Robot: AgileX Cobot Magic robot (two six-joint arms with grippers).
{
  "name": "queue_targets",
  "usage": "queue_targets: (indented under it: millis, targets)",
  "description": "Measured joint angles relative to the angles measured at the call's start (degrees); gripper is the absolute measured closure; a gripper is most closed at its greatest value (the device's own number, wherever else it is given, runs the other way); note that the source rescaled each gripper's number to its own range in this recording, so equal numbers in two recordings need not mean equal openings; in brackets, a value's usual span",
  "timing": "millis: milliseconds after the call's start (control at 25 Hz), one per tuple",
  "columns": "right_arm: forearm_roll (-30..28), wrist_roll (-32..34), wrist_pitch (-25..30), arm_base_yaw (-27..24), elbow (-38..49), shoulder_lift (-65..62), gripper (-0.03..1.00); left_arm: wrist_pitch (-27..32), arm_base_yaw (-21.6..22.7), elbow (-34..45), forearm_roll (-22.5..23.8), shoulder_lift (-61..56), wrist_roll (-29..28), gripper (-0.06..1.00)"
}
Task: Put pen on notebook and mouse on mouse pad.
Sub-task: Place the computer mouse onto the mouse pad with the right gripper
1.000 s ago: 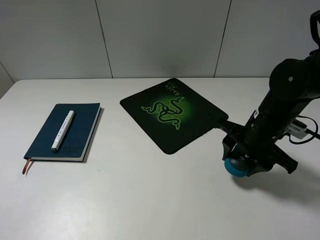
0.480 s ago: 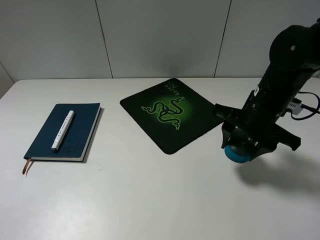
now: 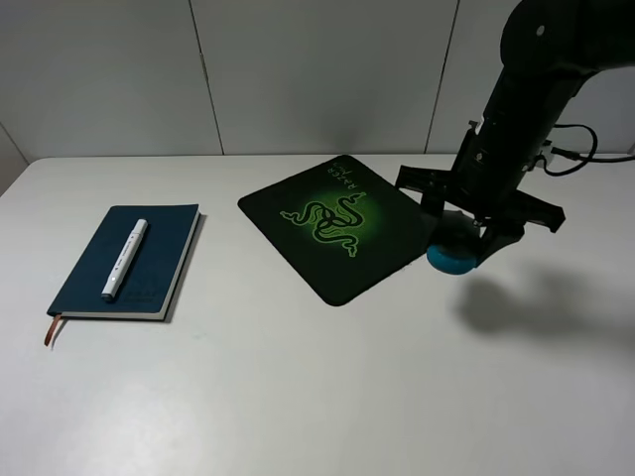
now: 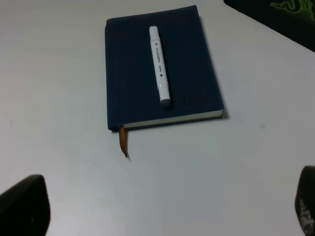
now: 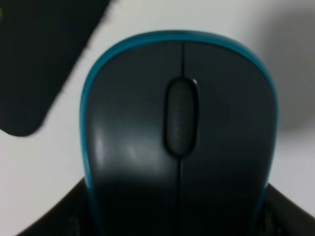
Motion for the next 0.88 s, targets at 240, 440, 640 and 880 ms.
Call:
queue_targets:
  millis: [240, 440, 640, 880]
  targets:
    - [0.0, -6.4, 3.7, 0.0, -10.0, 5.9, 0.97, 0.0, 0.0, 0.0, 0.0, 0.0, 0.0, -0.06]
    - [0.1, -12.0, 5.0, 0.1, -17.7, 11.0, 0.97, 0.0, 0.0, 0.0, 0.0, 0.0, 0.0, -0.06]
    - [0.1, -15.4, 5.8, 1.7, -23.6, 15.4, 0.97, 0.0, 0.0, 0.0, 0.0, 0.0, 0.0, -0.06]
    - [0.1, -16.3, 6.4, 5.0, -31.3, 21.5, 0.97, 0.0, 0.0, 0.0, 0.0, 0.0, 0.0, -0.06]
